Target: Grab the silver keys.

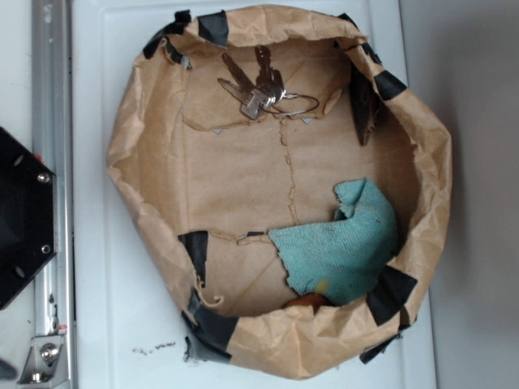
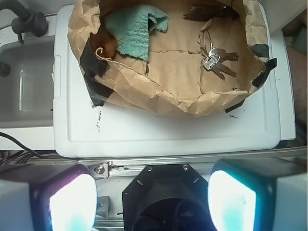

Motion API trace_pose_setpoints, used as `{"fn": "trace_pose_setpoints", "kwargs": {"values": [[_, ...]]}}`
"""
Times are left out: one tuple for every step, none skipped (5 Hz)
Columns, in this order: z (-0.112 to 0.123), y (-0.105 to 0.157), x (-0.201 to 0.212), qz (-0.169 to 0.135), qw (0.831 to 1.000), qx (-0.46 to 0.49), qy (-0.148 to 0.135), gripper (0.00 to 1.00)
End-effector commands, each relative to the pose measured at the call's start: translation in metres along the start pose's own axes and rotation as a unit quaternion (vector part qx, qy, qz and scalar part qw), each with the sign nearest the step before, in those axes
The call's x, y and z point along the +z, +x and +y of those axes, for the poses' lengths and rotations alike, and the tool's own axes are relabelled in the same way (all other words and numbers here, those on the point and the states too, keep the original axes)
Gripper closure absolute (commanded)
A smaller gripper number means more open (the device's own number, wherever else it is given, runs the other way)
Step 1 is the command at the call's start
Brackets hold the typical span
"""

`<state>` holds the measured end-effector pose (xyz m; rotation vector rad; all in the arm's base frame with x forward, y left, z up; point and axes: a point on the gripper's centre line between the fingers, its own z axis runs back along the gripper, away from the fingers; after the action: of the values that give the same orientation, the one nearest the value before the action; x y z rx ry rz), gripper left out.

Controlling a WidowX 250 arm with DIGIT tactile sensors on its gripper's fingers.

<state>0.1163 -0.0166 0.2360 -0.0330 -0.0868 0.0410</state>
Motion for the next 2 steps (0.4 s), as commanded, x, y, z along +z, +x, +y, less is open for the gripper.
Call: {"fn": "trace_pose_setpoints", "kwargs": {"values": [[0.000,0.000,0.000,0.000,1.000,0.000,0.000,0.00],[-0.017,0.046,-0.040,-0.004,0.998,0.046,0.050,0.00]]}}
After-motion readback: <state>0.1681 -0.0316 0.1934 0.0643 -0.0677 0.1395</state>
